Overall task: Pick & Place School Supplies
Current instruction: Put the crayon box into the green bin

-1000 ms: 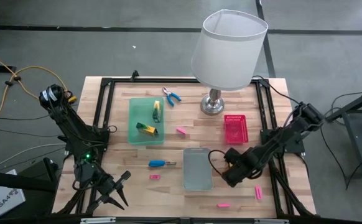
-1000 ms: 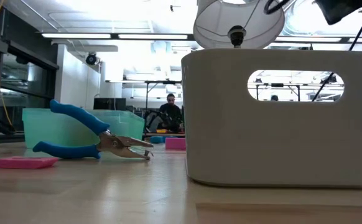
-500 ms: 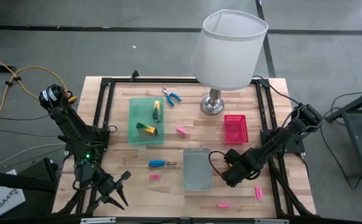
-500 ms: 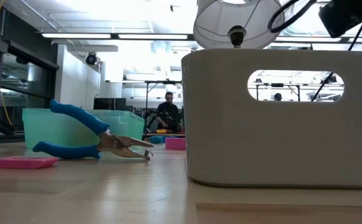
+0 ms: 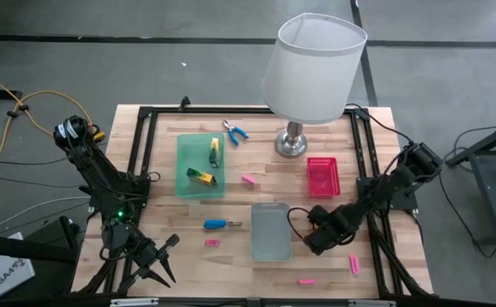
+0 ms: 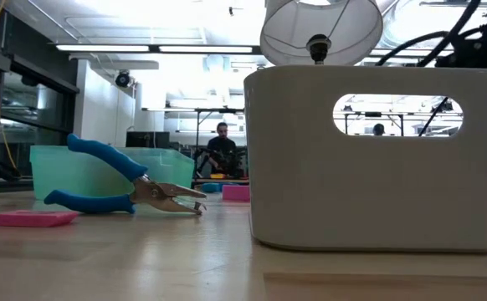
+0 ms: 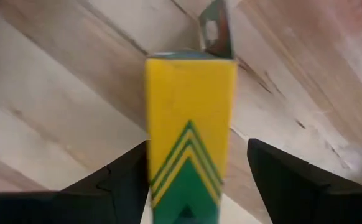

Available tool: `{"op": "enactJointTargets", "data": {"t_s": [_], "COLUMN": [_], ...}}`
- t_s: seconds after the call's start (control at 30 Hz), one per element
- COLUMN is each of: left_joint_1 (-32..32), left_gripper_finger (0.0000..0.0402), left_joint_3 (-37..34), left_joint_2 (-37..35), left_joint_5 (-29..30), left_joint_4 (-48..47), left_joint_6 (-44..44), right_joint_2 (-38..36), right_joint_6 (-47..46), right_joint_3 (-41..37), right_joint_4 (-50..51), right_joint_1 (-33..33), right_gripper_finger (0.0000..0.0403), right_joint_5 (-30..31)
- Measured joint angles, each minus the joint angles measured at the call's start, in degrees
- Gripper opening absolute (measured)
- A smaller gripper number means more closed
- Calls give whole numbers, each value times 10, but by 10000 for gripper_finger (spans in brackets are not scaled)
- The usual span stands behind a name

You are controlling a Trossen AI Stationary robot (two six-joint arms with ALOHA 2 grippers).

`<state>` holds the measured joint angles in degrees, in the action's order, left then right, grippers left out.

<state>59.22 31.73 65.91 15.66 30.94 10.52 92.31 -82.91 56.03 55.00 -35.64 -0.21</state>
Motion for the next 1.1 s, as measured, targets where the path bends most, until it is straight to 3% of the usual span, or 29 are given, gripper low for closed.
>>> {"op": "enactJointTargets", "data": {"t_s": [1.1], "left_joint_1": [0], "left_gripper_finger": [72], "left_joint_3": [0], "left_joint_2": [0], "left_joint_5": [0], "left_joint_4": [3], "left_joint_6": [0], "right_joint_2": [0], "right_joint_6": [2], "right_joint_3": [-27], "right_joint_4": [-43], "right_joint_1": [5], "right_gripper_finger": [252], "right_joint_5": [-2]}}
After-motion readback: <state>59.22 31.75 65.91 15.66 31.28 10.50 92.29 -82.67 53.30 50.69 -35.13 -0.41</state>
